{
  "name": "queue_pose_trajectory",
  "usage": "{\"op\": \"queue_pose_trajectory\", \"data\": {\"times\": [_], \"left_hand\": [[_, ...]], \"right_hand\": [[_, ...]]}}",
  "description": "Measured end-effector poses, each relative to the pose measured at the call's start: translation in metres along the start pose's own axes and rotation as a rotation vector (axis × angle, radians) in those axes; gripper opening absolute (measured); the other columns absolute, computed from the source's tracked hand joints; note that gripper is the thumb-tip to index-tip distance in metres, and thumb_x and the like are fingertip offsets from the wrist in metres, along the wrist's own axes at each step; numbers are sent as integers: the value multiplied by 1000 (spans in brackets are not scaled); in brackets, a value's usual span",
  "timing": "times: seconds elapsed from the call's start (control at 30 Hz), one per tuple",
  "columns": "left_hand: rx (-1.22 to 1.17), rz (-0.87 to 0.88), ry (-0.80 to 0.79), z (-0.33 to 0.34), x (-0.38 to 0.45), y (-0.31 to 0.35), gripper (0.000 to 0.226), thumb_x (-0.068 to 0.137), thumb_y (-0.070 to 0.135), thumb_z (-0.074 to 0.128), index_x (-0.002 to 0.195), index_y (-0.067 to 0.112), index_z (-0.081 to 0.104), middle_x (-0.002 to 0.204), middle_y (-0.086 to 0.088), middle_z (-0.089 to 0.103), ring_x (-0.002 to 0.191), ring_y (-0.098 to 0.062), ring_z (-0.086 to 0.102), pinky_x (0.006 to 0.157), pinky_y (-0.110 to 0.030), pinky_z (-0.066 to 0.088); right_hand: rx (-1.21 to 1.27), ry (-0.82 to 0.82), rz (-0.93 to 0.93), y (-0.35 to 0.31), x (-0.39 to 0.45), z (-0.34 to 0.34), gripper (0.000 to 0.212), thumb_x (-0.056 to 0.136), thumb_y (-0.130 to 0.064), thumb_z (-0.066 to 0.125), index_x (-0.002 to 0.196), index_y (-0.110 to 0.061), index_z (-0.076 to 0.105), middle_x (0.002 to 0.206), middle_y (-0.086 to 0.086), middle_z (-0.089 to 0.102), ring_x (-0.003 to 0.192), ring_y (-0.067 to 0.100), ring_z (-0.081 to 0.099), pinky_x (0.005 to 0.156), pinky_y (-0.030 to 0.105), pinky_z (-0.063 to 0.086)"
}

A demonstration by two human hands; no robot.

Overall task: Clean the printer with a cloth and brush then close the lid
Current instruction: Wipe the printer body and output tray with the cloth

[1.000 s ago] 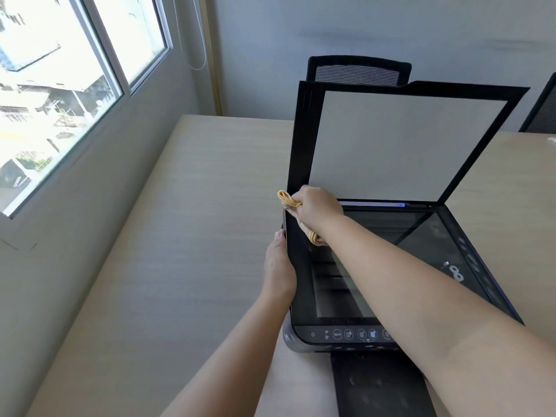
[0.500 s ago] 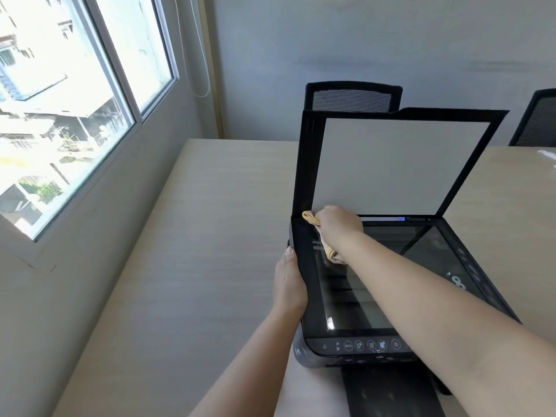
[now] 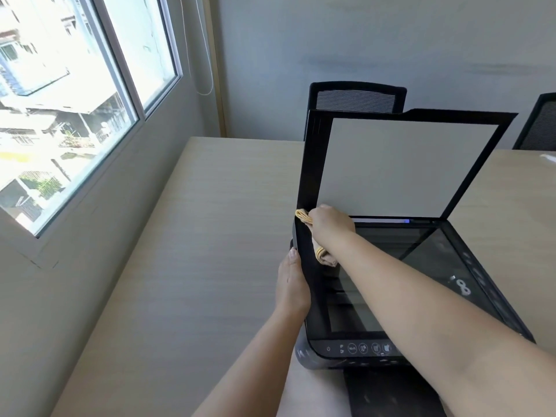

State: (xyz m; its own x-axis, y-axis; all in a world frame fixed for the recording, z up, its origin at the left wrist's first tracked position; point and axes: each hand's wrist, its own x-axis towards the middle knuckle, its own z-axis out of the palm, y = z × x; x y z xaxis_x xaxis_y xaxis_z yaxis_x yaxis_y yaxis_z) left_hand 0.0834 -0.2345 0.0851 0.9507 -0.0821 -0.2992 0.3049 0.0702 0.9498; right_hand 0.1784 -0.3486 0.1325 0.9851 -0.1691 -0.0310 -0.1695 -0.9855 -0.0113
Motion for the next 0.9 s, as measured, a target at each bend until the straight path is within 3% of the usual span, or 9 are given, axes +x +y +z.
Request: {"op": "queue_pose_trajectory", "data": {"times": [0.27, 0.33, 0.4, 0.53, 0.6, 0.67, 0.73, 0.83, 0.9], "left_hand": [[-128, -47, 4, 1, 6, -9, 116, 55, 101, 29, 145, 29, 43, 149, 11, 43, 138, -5, 35, 119, -38, 24], [-212, -108, -34, -2, 3, -5, 97, 70, 93, 27, 144, 32, 43, 151, 5, 43, 140, -11, 37, 118, -42, 26], [-294, -140, -51, -4, -3, 2, 72, 92, 72, 16, 143, 29, 44, 144, 5, 48, 135, -15, 40, 115, -38, 31], [-358, -155, -94, -14, -10, 6, 74, 97, 62, 6, 141, 20, 49, 117, 7, 63, 95, -1, 63, 71, -13, 49], [-388, -141, -113, -18, -16, 8, 75, 97, 62, 6, 138, 17, 50, 107, 8, 67, 78, 4, 66, 60, -11, 50], [-391, -108, -151, -20, -22, 11, 78, 97, 62, 3, 138, 16, 50, 103, 11, 67, 72, 8, 68, 65, -14, 49], [-368, -75, -164, -21, -24, 12, 77, 97, 62, 1, 137, 18, 50, 107, 12, 64, 79, 9, 67, 70, -13, 49], [-392, -78, -165, -23, -28, 13, 77, 94, 69, 7, 136, 25, 53, 129, 5, 61, 122, -12, 55, 104, -28, 41], [-323, -55, -149, -18, -36, 14, 70, 96, 66, 10, 139, 29, 51, 144, 3, 50, 137, -18, 40, 109, -27, 31]], "right_hand": [[4, 25, -101, -22, -2, -3, 19, 90, -5, 47, 105, -7, 60, 101, 8, 53, 87, 31, 56, 64, 34, 38], [27, -3, -102, -21, -8, -6, 18, 91, -5, 48, 102, -9, 61, 103, 6, 54, 87, 30, 56, 64, 34, 39], [80, -25, -124, -17, -25, -5, 16, 92, -9, 49, 98, -12, 63, 100, 4, 53, 87, 29, 57, 64, 34, 40], [214, -139, -223, -2, -86, -8, 16, 93, -28, 49, 92, -26, 65, 95, -2, 53, 87, 28, 57, 70, 38, 47], [223, -210, -284, 3, -119, -15, 18, 93, -29, 48, 96, -31, 65, 97, -4, 54, 88, 26, 56, 72, 38, 49], [227, -260, -327, 5, -149, -21, 21, 91, -24, 47, 99, -32, 65, 99, -3, 55, 90, 28, 57, 72, 38, 49], [225, -287, -360, 5, -173, -26, 21, 89, -20, 48, 100, -29, 64, 101, -1, 55, 93, 29, 57, 70, 35, 46], [251, -274, -382, 9, -202, -23, 22, 91, -22, 48, 104, -29, 64, 102, -1, 54, 93, 29, 57, 70, 34, 46], [305, -206, -353, 13, -216, -17, 22, 94, -26, 46, 107, -30, 64, 101, -3, 53, 91, 27, 57, 72, 35, 49]]}}
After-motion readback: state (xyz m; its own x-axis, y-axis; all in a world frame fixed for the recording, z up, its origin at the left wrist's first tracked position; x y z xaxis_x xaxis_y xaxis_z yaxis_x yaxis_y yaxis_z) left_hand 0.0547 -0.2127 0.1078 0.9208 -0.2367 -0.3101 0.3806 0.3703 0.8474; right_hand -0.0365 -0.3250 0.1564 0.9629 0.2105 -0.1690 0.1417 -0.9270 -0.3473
